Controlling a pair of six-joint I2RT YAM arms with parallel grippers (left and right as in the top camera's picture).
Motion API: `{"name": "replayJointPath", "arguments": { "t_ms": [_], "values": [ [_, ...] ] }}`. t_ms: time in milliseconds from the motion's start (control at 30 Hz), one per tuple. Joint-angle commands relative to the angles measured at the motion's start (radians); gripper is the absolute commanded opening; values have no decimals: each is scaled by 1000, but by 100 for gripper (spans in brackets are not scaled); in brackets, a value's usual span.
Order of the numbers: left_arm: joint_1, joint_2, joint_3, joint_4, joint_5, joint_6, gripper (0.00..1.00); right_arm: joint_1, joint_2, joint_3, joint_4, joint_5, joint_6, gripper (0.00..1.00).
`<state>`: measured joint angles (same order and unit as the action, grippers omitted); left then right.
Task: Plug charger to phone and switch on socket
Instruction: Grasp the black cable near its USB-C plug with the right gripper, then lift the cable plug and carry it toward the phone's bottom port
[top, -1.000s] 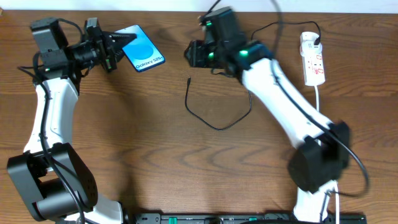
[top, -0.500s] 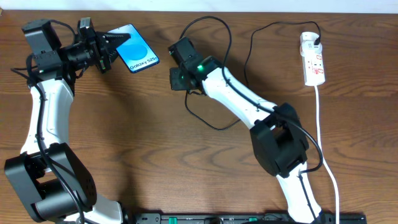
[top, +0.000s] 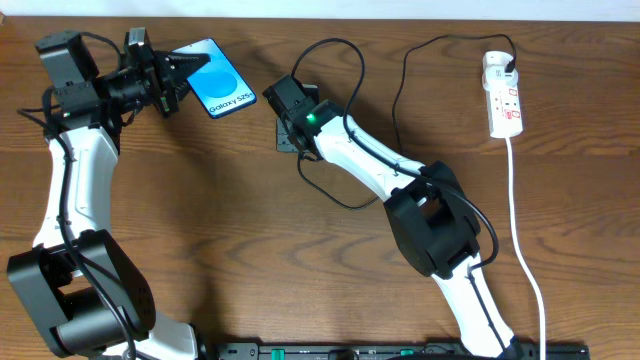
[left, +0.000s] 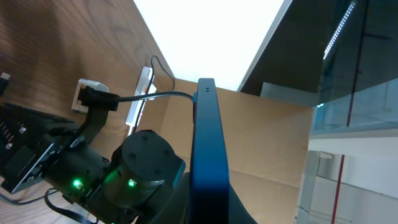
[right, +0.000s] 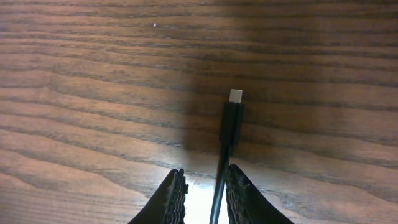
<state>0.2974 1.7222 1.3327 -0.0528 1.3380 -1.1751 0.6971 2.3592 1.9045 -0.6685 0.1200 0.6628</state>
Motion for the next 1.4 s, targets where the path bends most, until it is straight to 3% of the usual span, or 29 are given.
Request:
{"name": "replayJointPath", "arguments": {
  "t_ms": [0, 667, 833, 900, 1000, 1133, 1367],
  "values": [
    [0, -12, 6, 6, 47, 16, 8, -8, 5, 19, 3, 29, 51, 22],
    [0, -12, 6, 6, 50, 19, 8, -32, 79, 19, 36, -39, 82, 20],
    [0, -12, 6, 6, 50, 20, 7, -31, 82, 16, 26, -52, 84, 12],
    [0, -12, 6, 6, 50, 19, 7, -29, 82, 16, 19, -52, 84, 1],
    [0, -12, 6, 6, 50, 19, 7, -30, 82, 16, 14, -75, 79, 1],
    [0, -12, 6, 6, 50, 20, 7, -53, 74, 19, 26, -188, -26, 1],
    [-1, -12, 6, 5, 51, 79, 7, -156, -4, 19, -10, -610, -270, 1]
  ]
}}
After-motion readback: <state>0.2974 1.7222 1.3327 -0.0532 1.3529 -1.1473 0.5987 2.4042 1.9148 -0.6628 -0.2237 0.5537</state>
